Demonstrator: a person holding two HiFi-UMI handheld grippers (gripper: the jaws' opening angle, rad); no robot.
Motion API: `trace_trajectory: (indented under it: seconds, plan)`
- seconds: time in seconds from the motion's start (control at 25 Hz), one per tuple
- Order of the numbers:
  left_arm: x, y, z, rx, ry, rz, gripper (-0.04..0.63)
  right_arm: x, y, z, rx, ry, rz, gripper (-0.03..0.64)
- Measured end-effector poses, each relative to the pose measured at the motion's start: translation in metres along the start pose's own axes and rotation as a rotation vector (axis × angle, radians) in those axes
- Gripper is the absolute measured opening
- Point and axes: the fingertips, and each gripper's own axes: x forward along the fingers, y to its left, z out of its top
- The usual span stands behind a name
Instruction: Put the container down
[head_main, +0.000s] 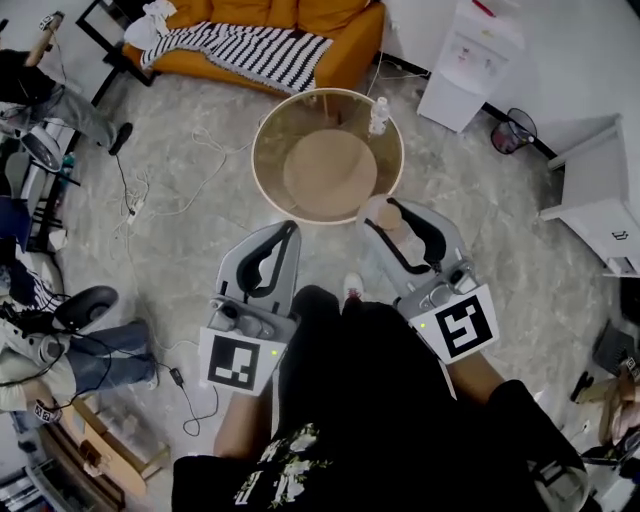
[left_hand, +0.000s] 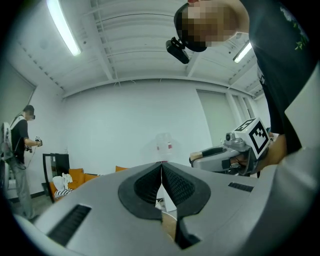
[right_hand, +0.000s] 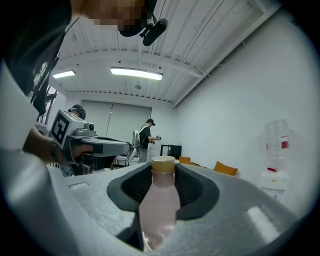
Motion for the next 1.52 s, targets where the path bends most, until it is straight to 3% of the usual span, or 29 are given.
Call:
trace_trajectory:
  seconds: [0.24,0.96,1.4,1.52]
  plan:
    - [0.018,0.027,-0.016,-0.016,0.042,0.044,0.015,0.027,-0.022,-0.013,0.033,0.002,0.011,0.135]
    - [0.123,0.076,-0.035,0.008,0.068,-0.082,0.015,0.103,-0.094,-0.033,0.062,0.029,-0.051,0.135]
    - [0.171,0.157,-0.061,-0.003,0.093,-0.117,0.015,0.191,-0.123,-0.047,0.061,0.051,-0.074,0.135]
    - [0.187,0.181,-0.066,0.026,0.077,-0.124,0.015,0.216,-0.13,-0.053,0.039,0.08,-0.09,0.135]
